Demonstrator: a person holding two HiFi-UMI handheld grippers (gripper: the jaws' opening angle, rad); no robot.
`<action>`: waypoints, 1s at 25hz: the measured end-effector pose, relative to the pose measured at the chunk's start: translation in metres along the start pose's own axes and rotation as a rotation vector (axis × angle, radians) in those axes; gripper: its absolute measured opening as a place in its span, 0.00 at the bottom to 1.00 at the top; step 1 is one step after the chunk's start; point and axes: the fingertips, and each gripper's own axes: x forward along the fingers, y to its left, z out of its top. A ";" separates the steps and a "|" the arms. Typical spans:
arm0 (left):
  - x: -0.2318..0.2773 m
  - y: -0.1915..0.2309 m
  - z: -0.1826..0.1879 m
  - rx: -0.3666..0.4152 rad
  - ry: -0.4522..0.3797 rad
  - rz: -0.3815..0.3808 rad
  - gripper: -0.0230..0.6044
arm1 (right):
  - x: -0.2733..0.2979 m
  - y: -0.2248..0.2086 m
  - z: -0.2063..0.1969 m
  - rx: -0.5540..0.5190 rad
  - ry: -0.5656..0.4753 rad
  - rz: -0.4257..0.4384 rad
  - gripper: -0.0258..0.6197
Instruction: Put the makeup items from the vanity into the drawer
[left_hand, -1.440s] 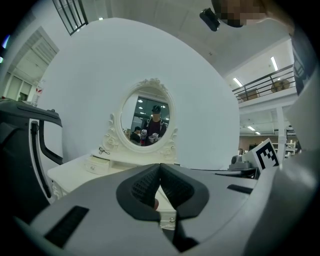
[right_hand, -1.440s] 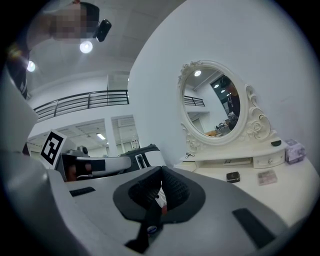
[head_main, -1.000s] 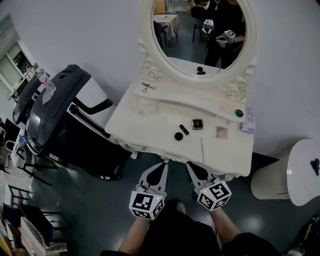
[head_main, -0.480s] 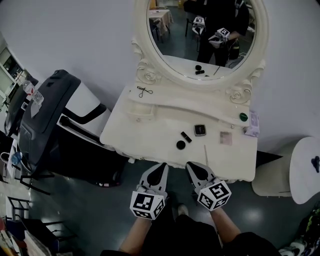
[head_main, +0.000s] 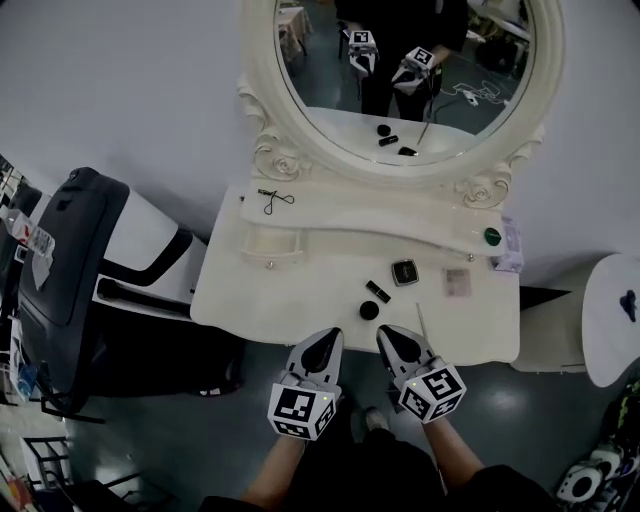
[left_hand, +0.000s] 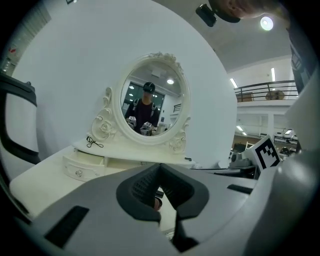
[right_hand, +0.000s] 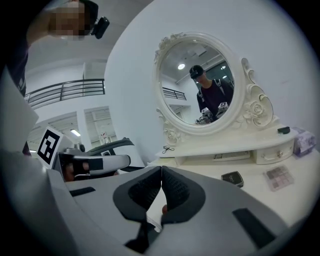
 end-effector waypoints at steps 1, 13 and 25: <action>0.004 0.003 0.001 0.000 0.005 -0.013 0.06 | 0.004 -0.002 0.001 0.001 0.002 -0.017 0.08; 0.033 0.016 -0.003 -0.001 0.049 -0.088 0.06 | 0.018 -0.031 -0.017 0.023 0.068 -0.153 0.08; 0.074 0.028 -0.043 -0.031 0.091 -0.043 0.06 | 0.066 -0.073 -0.084 -0.110 0.373 -0.168 0.27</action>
